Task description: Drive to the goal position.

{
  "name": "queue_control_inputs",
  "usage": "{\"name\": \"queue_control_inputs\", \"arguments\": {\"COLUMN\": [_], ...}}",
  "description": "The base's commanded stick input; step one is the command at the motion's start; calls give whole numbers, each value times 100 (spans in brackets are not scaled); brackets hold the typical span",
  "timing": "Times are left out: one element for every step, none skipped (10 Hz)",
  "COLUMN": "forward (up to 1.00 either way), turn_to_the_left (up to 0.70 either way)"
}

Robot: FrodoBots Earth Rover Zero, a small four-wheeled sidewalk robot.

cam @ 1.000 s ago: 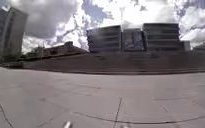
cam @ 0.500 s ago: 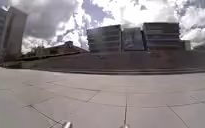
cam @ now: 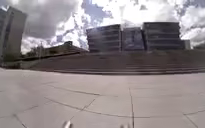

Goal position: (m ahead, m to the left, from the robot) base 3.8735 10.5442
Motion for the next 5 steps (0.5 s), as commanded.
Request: {"name": "queue_control_inputs", "arguments": {"forward": [70, 70, 70, 70, 70], "turn_to_the_left": [0, 0, 0, 0, 0]}}
